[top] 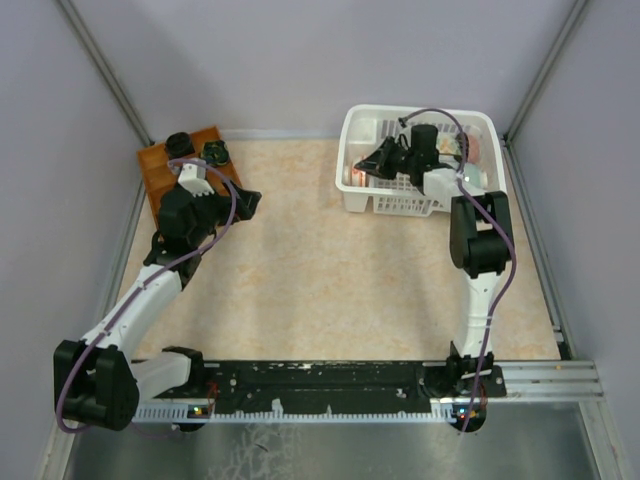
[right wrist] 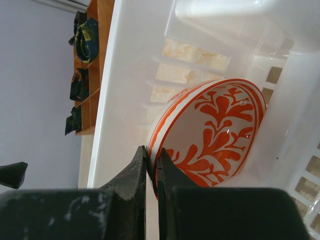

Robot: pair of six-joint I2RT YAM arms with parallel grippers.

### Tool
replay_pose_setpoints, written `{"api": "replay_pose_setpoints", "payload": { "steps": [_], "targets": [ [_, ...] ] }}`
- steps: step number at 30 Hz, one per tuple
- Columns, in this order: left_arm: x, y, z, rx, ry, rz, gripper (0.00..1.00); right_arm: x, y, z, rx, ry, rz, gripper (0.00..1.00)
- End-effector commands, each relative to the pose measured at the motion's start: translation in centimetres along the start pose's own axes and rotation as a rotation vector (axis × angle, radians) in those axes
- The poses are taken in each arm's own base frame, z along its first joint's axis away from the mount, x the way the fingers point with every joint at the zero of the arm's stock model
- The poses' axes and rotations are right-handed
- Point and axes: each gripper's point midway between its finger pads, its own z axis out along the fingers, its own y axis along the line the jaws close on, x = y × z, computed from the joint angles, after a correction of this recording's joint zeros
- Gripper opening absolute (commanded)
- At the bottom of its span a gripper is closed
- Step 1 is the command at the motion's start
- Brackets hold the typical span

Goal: Unload the bowls from the dish rack

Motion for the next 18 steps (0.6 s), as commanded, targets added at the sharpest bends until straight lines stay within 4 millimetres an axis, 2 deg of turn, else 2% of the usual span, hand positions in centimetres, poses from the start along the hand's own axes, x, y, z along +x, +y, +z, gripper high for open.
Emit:
{"api": "replay_pose_setpoints", "payload": {
  "steps": [1,6,11,18],
  "targets": [
    [-0.7,-0.3,0.1,0.006,-0.022,0.019,0.98,-7.6,9.5,-4.3,-0.202,-0.242,-0.239,0.0],
    [-0.7,-0.3,0.0,0.005,-0.024,0.018,0.98,-8.3,12.0,-5.5,-0.296,-0.263,-0.232,0.0],
    [-0.7,-0.3,0.0,0.002,-0.024,0.021,0.98,-8.6,13.0,-6.0,-0.327,-0.271,-0.24,0.0],
    [-0.7,-0.1,-0.2,-0.008,-0.029,0.015,0.97,-9.4,15.9,-8.0,-0.354,-0.324,-0.338,0.0]
  ]
}}
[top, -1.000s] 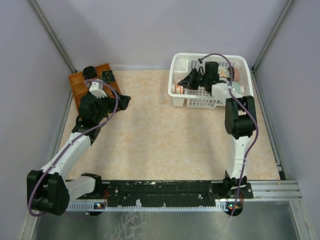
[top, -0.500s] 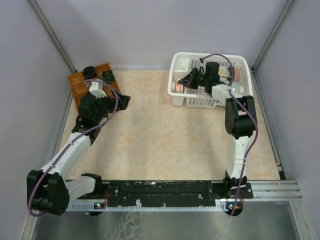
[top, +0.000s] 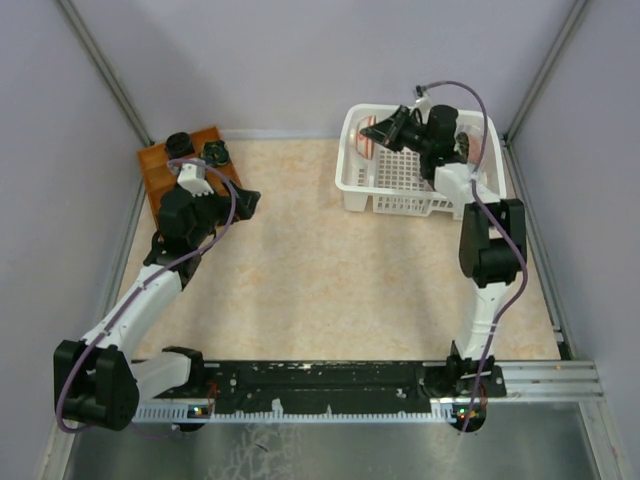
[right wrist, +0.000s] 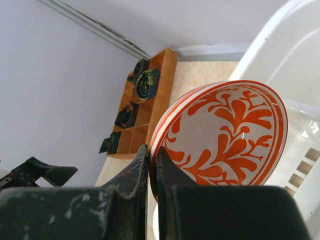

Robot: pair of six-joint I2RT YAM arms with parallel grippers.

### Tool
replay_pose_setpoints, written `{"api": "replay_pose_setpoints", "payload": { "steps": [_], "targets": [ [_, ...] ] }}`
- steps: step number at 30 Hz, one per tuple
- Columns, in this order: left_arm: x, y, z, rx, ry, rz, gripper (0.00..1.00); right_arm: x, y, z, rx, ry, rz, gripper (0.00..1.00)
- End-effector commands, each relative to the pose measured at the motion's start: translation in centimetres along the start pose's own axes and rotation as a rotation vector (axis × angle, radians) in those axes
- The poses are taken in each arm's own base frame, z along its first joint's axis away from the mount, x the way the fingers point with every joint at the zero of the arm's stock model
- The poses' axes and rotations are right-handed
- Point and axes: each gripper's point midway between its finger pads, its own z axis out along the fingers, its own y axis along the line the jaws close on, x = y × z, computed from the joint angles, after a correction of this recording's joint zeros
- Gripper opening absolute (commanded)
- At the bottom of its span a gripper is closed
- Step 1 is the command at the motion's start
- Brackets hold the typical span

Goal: Unload the bowls from the dish rack

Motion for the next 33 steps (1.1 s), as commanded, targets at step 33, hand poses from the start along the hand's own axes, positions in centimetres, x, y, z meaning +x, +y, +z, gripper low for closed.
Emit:
{"api": "replay_pose_setpoints", "payload": {
  "steps": [33],
  "targets": [
    [-1.0,1.7,-2.5,-0.155,0.002,0.01,0.98,24.3,7.9,-11.2,0.662,0.584,-0.77,0.0]
  ]
}}
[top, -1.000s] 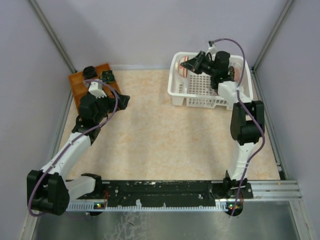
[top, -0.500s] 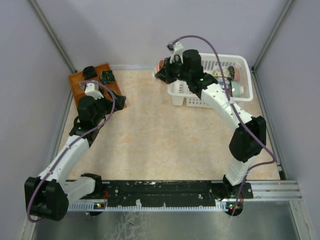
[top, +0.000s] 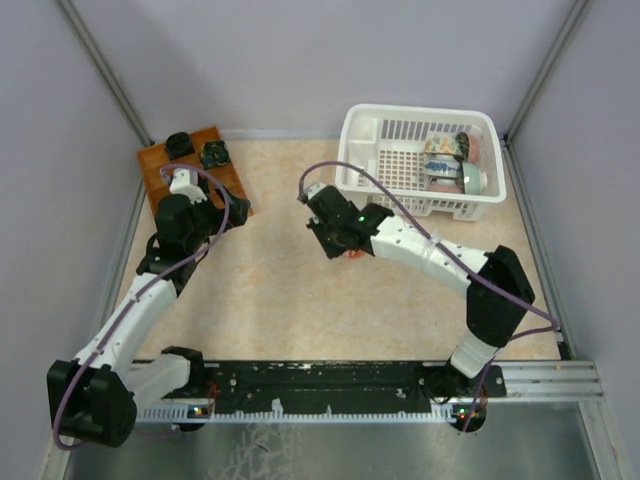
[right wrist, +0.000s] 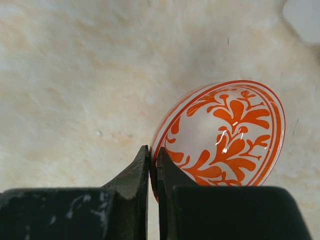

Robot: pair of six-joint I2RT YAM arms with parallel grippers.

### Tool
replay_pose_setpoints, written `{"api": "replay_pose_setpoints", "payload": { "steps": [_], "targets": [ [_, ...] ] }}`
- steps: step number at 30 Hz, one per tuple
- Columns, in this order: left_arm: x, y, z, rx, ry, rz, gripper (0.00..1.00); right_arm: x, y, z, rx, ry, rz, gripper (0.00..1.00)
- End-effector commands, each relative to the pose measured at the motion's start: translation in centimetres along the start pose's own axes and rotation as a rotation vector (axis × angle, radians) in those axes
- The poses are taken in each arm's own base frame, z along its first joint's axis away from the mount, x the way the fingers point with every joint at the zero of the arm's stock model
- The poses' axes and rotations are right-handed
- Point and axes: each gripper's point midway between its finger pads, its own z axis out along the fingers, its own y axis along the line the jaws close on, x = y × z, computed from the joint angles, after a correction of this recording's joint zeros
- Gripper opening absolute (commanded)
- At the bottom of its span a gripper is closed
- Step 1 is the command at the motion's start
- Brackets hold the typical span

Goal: Unload the bowls from the dish rack

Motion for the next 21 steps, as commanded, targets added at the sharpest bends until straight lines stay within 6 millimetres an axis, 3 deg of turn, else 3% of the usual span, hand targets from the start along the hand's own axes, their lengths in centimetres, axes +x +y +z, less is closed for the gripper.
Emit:
{"api": "replay_pose_setpoints", "payload": {
  "steps": [1,9,13,21],
  "targets": [
    [-1.5,-0.7,-0.4,0.007,-0.024,0.018,0.98,2.6,-1.7,-1.2,0.162,0.029,0.01,0.0],
    [-1.1,-0.5,-0.1,0.0,-0.008,0.022,0.98,7.1,0.1,1.0,0.273,0.168,-0.06,0.0],
    [-0.8,-0.4,0.0,-0.004,-0.001,0.016,0.98,8.0,1.5,2.3,0.256,0.155,-0.052,0.0],
    [-0.1,0.2,-0.3,-0.016,-0.02,-0.007,0.97,8.8,2.1,3.2,0.279,0.115,-0.047,0.0]
  ]
}}
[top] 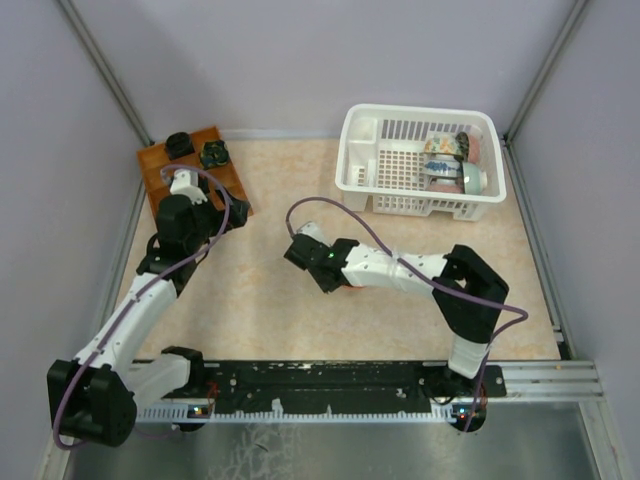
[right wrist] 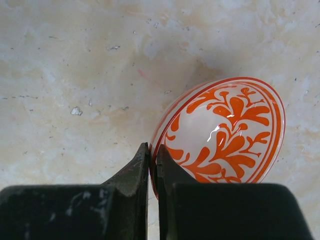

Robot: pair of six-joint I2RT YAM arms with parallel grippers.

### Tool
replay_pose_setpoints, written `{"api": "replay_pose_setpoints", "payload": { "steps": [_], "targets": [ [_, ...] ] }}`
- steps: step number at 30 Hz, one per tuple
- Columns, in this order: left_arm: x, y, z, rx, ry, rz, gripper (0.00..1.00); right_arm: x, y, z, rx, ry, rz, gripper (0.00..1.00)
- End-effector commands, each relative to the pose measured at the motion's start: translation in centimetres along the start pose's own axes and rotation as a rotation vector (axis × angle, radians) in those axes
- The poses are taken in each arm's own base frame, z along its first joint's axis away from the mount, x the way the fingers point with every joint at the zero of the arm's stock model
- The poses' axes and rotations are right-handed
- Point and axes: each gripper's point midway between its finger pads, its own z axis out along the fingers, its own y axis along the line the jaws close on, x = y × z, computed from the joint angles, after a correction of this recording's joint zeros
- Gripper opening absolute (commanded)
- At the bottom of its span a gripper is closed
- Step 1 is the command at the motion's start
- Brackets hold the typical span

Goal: Unload the bowls from the dish rack

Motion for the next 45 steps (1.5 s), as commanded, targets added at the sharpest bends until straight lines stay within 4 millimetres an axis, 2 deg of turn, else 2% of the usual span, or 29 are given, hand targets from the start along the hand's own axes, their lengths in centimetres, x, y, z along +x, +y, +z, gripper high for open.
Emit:
{"api": "replay_pose_setpoints", "payload": {
  "steps": [1,10,21,25,26,29,32,34,38,45],
  "targets": [
    [-0.4,-0.2,-0.3,0.004,-0.03,-0.005,0.97,-1.8,0.0,-0.1,0.032,-0.096,0.051,0.0],
    [0.2,0.1,-0.2,-0.004,-0.017,-0.007,0.97,-0.9,1.5,0.4,0.008,-0.083,0.06,0.0],
    [0.4,0.3,-0.3,-0.007,-0.017,-0.007,0.97,0.4,5.2,-0.1,-0.008,-0.06,0.039,0.0],
    [0.4,0.3,-0.4,-0.008,-0.019,-0.009,0.97,0.6,5.9,-0.2,-0.014,-0.063,0.046,0.1],
    [0.4,0.3,-0.4,-0.008,-0.02,-0.008,0.97,0.5,5.9,-0.3,-0.013,-0.064,0.047,0.2],
    [0.3,0.3,-0.4,-0.01,-0.024,-0.007,0.97,0.3,5.7,-0.5,-0.006,-0.071,0.046,0.3],
    [0.1,0.5,-0.3,-0.018,-0.027,-0.003,0.97,0.1,5.7,-0.8,-0.013,-0.078,0.045,0.46],
    [0.1,0.6,-0.3,-0.023,-0.028,0.002,0.97,-0.1,5.7,-1.0,-0.016,-0.083,0.044,0.54],
    [-0.1,0.6,-0.1,-0.027,-0.029,0.003,0.97,-1.1,5.7,-2.2,-0.035,-0.121,0.054,0.65],
    [-0.2,0.5,0.3,-0.029,-0.026,0.003,0.97,-4.2,4.7,-6.3,-0.084,-0.226,0.086,0.73]
  ]
}}
